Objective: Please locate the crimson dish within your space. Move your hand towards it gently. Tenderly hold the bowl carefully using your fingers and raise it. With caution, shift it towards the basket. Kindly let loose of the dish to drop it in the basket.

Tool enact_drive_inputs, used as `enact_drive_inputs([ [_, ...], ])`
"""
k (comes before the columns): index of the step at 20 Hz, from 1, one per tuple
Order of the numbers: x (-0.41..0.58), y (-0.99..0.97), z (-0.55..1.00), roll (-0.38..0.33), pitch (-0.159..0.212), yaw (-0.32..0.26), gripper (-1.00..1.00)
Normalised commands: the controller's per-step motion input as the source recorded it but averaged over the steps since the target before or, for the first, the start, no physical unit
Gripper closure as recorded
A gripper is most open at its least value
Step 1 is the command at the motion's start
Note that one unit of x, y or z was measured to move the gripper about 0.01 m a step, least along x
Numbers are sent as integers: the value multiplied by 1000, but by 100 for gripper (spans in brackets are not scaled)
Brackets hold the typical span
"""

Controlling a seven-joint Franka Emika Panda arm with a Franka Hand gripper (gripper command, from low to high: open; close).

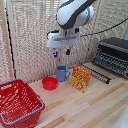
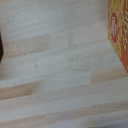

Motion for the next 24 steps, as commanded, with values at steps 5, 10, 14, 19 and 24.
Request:
enact_drive_inputs([
  [5, 275, 242, -318, -53, 35, -122, -100],
  [10, 355, 234, -366, -57, 33, -101, -100],
  [14, 266, 106, -419, -27, 12, -118, -100],
  [19, 262, 13, -530, -9, 35, -88, -100],
  [24, 165, 9, -429, -10, 20, -46, -100],
])
